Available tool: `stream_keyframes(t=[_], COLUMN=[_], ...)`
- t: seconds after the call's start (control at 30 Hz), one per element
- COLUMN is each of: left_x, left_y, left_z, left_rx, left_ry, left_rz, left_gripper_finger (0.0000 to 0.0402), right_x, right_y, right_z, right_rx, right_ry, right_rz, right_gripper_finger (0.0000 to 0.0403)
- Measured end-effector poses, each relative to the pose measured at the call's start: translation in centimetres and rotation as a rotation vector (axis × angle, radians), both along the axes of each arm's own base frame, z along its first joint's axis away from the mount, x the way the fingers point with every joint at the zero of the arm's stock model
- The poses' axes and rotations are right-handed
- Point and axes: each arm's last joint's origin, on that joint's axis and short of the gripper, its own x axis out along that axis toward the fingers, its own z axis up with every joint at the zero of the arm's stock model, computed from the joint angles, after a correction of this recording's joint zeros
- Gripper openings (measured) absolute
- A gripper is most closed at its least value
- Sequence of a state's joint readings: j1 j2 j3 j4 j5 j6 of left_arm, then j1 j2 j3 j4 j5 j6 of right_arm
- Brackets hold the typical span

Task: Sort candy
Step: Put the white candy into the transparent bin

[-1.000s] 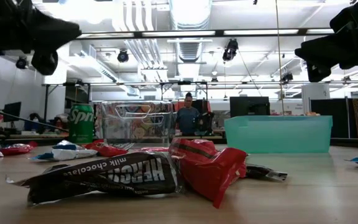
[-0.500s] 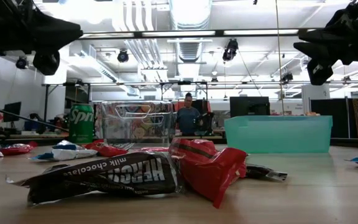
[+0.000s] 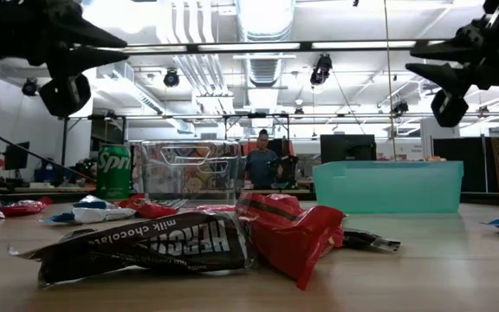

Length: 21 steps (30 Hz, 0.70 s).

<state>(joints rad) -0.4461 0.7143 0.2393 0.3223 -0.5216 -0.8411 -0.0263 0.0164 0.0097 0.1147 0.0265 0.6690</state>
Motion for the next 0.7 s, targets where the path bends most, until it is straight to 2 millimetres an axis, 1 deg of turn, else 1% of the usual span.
stream_keyframes(t=[0.07, 0.17, 0.23, 0.3, 0.37, 0.43, 0.53, 0.6, 0.7], left_x=[0.8, 1.9, 2.2, 2.4, 2.7, 3.1, 3.8, 4.3, 4.8], left_y=[-0.8, -2.3, -3.3, -4.2, -5.0, -5.8, -6.4, -6.5, -6.4], left_z=[0.3, 0.5, -0.1, -1.0, -1.8, -2.1, -2.8, -3.2, -3.7], left_rx=[-0.035, -0.069, -0.052, -0.096, -0.179, -0.223, -0.198, -0.170, -0.139], left_ry=[0.157, 0.404, 0.563, 0.672, 0.730, 0.764, 0.805, 0.822, 0.867], left_rz=[-0.039, -0.022, -0.016, 0.025, 0.068, 0.061, 0.074, 0.104, 0.141], left_gripper_finger=[0.0040, 0.0040, 0.0040, 0.0040, 0.0041, 0.0045, 0.0059, 0.0073, 0.0102], right_x=[0.1, 0.2, 0.2, 0.3, 0.3, 0.3, 0.2, 0.1, 0.0], right_y=[0.1, 0.4, 0.6, 0.8, 0.8, 0.8, 0.9, 0.8, 0.7], right_z=[-0.2, -0.3, -0.4, -0.5, -0.7, -0.7, -0.7, -0.6, 0.3], right_rx=[0.029, 0.023, 0.019, 0.029, 0.060, 0.082, 0.079, 0.053, -0.003], right_ry=[0.022, 0.036, 0.052, 0.069, 0.088, 0.091, 0.126, 0.170, 0.214], right_rz=[0.035, 0.123, 0.206, 0.249, 0.250, 0.255, 0.267, 0.256, 0.212], right_gripper_finger=[0.0069, 0.0069, 0.0070, 0.0069, 0.0068, 0.0068, 0.0068, 0.0068, 0.0068])
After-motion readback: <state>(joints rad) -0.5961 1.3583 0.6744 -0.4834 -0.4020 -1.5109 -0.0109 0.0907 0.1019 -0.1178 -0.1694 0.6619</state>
